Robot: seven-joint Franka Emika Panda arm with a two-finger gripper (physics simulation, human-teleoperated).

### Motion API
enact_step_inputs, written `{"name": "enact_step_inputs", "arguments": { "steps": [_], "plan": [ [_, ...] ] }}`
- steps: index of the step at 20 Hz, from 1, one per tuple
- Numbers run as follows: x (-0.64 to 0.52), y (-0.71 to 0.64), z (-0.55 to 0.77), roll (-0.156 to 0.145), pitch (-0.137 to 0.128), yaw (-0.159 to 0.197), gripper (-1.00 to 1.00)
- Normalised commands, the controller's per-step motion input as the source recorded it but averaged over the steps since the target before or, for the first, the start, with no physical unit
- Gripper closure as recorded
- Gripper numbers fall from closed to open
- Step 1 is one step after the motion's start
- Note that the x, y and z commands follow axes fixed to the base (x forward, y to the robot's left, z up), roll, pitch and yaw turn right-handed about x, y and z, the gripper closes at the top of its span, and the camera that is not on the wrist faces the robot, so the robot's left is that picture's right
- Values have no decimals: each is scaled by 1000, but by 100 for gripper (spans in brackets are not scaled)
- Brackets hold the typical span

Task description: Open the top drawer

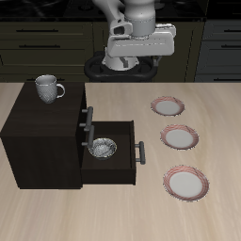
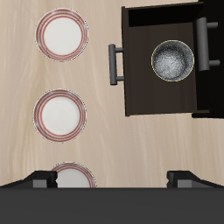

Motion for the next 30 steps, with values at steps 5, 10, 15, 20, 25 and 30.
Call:
{"name": "enact_step_inputs", "arguments": {
  "steps": [5, 10, 15, 20, 25, 30],
  "plan": [
    [221, 126, 30, -14, -22, 21, -100],
    [310, 47, 29, -33, -6, -4, -100],
    [233, -38, 59, -37, -8, 2, -100],
    [263, -59, 90, -56, -7, 1, -100],
    [232, -42, 134, -80, -28, 19, -100],
    [229, -74, 24, -116, -40, 50, -100]
  ]
}}
